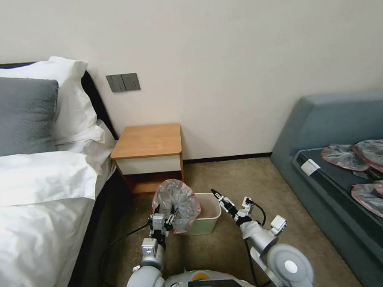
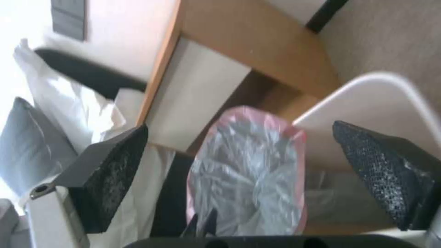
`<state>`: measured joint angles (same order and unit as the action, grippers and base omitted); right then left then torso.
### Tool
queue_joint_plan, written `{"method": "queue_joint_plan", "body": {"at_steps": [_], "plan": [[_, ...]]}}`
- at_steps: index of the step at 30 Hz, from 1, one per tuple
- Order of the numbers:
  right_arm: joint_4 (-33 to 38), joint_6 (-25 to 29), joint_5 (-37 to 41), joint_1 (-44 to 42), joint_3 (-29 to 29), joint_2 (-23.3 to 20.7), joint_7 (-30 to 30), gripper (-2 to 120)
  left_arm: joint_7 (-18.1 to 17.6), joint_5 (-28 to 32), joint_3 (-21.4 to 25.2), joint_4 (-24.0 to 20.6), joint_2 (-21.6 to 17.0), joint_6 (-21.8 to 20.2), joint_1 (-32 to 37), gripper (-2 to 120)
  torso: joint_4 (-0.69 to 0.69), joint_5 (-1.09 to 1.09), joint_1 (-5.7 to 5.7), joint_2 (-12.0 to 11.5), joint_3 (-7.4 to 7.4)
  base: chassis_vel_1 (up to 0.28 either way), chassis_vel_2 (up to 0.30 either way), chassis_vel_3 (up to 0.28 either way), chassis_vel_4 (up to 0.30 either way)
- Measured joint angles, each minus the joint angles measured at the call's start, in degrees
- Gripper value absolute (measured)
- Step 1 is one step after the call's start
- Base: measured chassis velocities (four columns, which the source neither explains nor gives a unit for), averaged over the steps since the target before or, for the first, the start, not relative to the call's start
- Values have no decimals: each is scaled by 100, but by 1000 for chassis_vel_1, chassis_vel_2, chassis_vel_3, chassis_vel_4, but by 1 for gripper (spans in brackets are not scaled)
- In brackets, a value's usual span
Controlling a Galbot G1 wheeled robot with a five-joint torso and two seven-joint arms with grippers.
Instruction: Pick up the garbage bag from the table and place it over the trash can.
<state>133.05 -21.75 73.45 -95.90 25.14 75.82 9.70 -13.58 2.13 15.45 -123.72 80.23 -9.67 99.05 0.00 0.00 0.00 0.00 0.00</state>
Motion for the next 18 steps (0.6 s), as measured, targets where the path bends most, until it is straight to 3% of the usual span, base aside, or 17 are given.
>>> {"method": "queue_joint_plan", "body": {"at_steps": [7,18], "plan": [[-182,100,-529,-36,-334,27,-278,100,-327,-37,-53,202,72,-141,-152,57,0,-1,0,0,0,0,0,0,0],[-270,96,-571,-29,-373,62,-365,100,-392,249,4,203,44,-235,-327,56,0,0,0,0,0,0,0,0,0]]}}
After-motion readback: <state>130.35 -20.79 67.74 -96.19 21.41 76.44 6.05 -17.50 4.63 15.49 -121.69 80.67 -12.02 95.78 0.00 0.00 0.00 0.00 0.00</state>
